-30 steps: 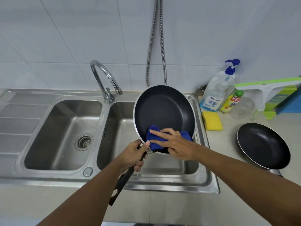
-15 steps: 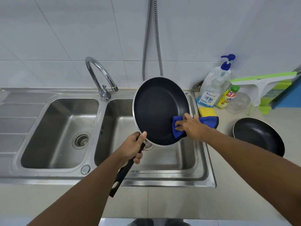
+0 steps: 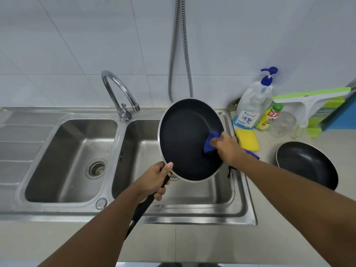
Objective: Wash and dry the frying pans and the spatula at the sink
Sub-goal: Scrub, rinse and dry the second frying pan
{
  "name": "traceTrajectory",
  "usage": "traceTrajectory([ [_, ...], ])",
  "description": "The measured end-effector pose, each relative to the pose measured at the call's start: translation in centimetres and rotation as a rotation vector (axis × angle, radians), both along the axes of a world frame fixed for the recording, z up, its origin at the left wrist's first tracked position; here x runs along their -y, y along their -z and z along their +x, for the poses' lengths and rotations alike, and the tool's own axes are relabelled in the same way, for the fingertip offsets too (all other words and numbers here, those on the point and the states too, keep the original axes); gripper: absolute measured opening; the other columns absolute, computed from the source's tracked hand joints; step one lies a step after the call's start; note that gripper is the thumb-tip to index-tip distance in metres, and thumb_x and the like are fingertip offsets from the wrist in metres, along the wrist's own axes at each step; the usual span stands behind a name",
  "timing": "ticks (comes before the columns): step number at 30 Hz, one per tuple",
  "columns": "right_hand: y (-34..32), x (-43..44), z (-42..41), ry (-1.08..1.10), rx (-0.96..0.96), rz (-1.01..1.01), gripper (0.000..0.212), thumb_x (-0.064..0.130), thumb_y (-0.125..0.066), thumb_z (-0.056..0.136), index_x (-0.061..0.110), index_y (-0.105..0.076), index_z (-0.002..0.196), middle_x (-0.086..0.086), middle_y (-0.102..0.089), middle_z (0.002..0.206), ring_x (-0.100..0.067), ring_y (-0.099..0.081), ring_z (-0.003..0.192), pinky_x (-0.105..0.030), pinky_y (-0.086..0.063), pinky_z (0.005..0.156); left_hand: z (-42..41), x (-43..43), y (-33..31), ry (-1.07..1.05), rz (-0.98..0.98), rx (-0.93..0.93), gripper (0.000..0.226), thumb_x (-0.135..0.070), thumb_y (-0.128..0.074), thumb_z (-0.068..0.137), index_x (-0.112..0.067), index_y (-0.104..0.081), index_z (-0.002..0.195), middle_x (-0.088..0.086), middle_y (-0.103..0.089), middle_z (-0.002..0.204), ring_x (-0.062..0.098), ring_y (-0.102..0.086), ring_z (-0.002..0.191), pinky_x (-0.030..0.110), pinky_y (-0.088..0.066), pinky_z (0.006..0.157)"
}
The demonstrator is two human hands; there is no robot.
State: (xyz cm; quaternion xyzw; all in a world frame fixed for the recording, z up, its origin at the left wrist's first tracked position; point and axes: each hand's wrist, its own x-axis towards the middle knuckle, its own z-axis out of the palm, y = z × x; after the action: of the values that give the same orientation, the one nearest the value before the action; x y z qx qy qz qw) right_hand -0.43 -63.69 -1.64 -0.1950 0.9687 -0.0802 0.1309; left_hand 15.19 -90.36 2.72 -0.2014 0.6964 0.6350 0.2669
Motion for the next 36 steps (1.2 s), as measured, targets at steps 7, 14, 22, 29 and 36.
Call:
traceTrajectory([
  [7,-5.3,9.5,-3.3,0.654,-0.071,-0.795,0.024,0.016,-0.051,0.086,0.014,-0.069,0.101,-0.02,-0.067,0.11,-0.037,-0.06,0.105,-0.034,-0.047,0.09,-0.3,-1.7,-0.1,0.056,0.022,-0.041,0.035,-0.051,-0.043,0.106,-0.019,-0.056,0.115,0.013,-0.049,0.088,0.012,-0.037,0.047,0.024,-0.033,0.04],
  [14,-3.3,11.6,4.5,-0.109,-0.193,-0.483,0.082,0.056,-0.055,0.092,0.038,-0.014,0.16,0.01,-0.006,0.17,-0.02,-0.006,0.155,-0.046,-0.008,0.122,-0.3,-0.8,-0.5,0.03,0.032,-0.054,0.036,-0.051,-0.042,0.107,-0.018,-0.055,0.108,0.014,-0.05,0.087,0.013,-0.035,0.046,0.022,-0.03,0.04],
  [22,-4.0,10.9,0.2,-0.086,-0.094,-0.595,0.081,-0.002,-0.05,0.093,0.023,-0.016,0.162,0.006,0.007,0.171,-0.025,0.011,0.156,-0.04,-0.039,0.114,0.6,-0.4,-0.4,0.052,0.011,-0.052,0.032,-0.054,-0.043,0.105,-0.025,-0.055,0.107,0.015,-0.053,0.089,0.012,-0.036,0.048,0.023,-0.032,0.041],
  [29,-0.9,5.5,4.0,-0.663,-0.005,-0.457,0.083,-0.023,-0.058,0.073,0.015,-0.053,0.147,0.004,-0.039,0.161,-0.017,-0.016,0.156,-0.038,-0.025,0.124,0.6,0.8,-0.2,-0.046,0.016,-0.066,0.04,-0.055,-0.039,0.106,-0.017,-0.053,0.108,0.016,-0.051,0.09,0.012,-0.036,0.046,0.022,-0.032,0.042],
  [36,-0.6,-3.4,2.2,-0.31,-0.15,0.026,0.056,-0.003,-0.057,0.091,0.021,-0.058,0.142,-0.002,-0.038,0.161,-0.027,-0.015,0.156,-0.043,-0.02,0.124,1.1,1.2,-0.6,0.059,-0.068,-0.041,0.041,-0.057,-0.038,0.105,-0.02,-0.052,0.116,0.014,-0.053,0.089,0.01,-0.037,0.047,0.025,-0.037,0.043],
])
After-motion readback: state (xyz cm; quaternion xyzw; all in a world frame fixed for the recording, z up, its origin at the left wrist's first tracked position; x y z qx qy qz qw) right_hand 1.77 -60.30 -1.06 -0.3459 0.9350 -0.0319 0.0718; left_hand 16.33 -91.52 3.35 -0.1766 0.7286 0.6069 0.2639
